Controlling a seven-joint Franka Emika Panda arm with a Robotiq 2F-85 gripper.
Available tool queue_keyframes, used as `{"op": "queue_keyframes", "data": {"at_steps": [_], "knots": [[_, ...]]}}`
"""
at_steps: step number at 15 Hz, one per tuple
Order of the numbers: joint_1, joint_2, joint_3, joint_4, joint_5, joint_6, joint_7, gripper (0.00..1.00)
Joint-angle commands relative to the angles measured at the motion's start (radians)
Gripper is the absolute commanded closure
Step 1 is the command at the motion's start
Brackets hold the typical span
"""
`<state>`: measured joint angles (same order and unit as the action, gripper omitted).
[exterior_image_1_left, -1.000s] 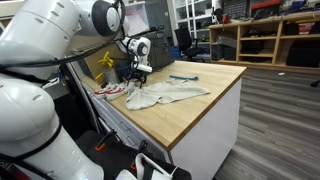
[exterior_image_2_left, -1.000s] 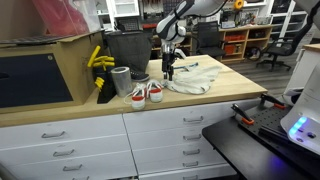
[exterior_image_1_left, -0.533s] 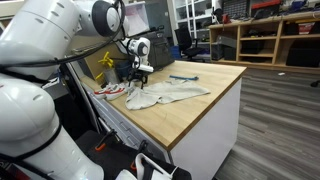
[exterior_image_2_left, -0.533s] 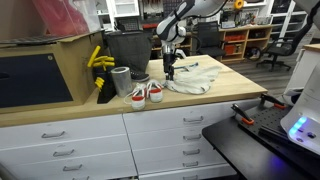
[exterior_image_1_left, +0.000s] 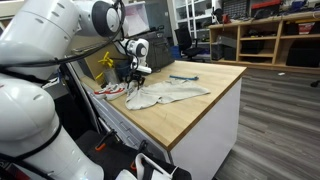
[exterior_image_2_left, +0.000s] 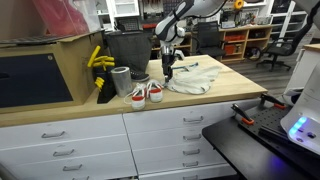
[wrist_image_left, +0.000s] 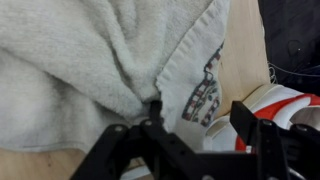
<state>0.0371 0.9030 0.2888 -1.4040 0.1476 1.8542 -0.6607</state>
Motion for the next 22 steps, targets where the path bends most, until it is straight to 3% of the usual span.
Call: {"op": "queue_keyframes", "data": {"at_steps": [1, 7, 10, 18, 19, 20, 22], "knots": [[-0.003, -0.013, 0.004, -0.007, 0.018, -0.028, -0.012, 0.58], [-0.007, -0.023, 0.0, -0.005, 0.012, -0.03, -0.013, 1.0], [-0.004, -0.061, 0.004, -0.017, 0.003, -0.034, -0.022, 1.0], [0.03, -0.207, 0.038, -0.061, -0.003, -0.133, -0.084, 0.97], [0.038, -0.223, 0.039, -0.073, -0.007, -0.15, -0.099, 0.71], [0.047, -0.238, 0.04, -0.086, -0.011, -0.162, -0.121, 0.71], [0.058, -0.272, 0.047, -0.125, -0.004, -0.186, -0.175, 0.57]]}}
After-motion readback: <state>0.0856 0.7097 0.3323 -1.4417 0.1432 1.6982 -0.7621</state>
